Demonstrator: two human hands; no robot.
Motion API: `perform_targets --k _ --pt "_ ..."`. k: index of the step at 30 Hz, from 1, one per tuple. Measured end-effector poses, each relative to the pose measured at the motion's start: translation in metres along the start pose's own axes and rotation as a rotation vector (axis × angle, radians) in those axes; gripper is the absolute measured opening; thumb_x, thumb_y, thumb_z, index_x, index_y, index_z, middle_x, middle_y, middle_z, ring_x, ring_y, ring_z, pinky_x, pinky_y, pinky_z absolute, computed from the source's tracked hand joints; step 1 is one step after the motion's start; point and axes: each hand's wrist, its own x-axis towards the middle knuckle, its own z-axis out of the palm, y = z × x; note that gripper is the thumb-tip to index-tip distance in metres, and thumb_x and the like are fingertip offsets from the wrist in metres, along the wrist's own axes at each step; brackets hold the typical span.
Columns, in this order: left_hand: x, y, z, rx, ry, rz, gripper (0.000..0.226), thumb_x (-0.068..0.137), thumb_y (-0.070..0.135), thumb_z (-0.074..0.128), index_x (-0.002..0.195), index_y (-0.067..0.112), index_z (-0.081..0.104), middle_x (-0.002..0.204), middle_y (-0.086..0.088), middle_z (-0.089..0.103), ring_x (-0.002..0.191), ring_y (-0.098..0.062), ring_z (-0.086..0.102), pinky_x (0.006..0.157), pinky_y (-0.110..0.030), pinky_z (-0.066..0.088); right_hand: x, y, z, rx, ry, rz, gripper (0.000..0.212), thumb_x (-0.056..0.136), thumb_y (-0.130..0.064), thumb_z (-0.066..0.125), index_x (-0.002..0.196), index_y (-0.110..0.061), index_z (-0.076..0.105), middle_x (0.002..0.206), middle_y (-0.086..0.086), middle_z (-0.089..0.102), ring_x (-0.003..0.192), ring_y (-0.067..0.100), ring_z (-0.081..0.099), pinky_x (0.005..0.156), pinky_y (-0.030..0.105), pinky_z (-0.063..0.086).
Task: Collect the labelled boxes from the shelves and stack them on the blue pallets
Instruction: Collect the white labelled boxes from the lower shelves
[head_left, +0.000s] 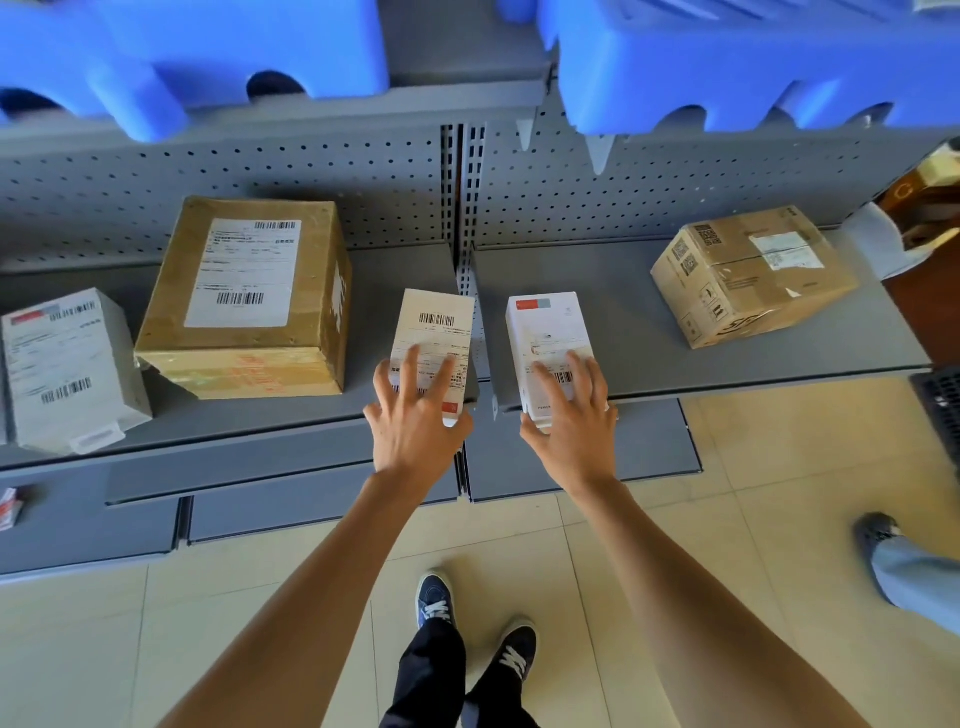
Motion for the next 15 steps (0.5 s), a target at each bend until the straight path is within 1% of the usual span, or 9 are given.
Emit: perform_targets --k 4,8,12,15 --pt "-0.007 0.0 -0.002 -0.021 -0.009 0.027 0.071 0.082 0.044 0.071 0.146 0.036 0.043 0.157 -0.006 0.024 0.139 -0.039 0.022 0.099 -0.064 0.045 -0.011 -0.002 -0.005 0.036 0.014 -0.017 0.064 0.082 -0.042 0.073 0.14 -0.029 0.049 0.155 0.007 0.029 0.145 0.032 0.021 0.091 0.052 0.049" --pt "-0.027 0.003 -0.008 -0.077 -0.016 0.059 0.068 0.082 0.04 0.073 0.144 0.035 0.048 0.156 -0.004 0.026 0.142 -0.036 0.019 0.104 -0.062 0.041 -0.025 0.008 -0.014 0.056 0.031 -0.057 0.063 0.082 -0.041 0.072 0.14 -0.029 0.052 0.157 0.006 0.032 0.147 0.032 0.022 0.093 0.056 0.047" --pt "-0.057 0.008 -0.018 -0.111 0.018 0.085 0.064 0.08 0.037 0.074 0.141 0.033 0.055 0.154 -0.003 0.032 0.141 -0.034 0.021 0.102 -0.061 0.042 -0.046 0.018 -0.032 0.082 0.082 -0.083 0.06 0.083 -0.046 0.062 0.139 -0.027 0.055 0.155 0.004 0.039 0.146 0.03 0.026 0.094 0.057 0.048" --pt "-0.088 0.018 -0.032 -0.133 0.063 0.097 0.063 0.079 0.036 0.076 0.14 0.033 0.057 0.153 -0.001 0.033 0.142 -0.033 0.022 0.103 -0.06 0.041 -0.074 0.027 -0.054 0.114 0.139 -0.124 0.059 0.085 -0.049 0.056 0.139 -0.027 0.055 0.155 0.003 0.04 0.147 0.029 0.027 0.097 0.055 0.046"
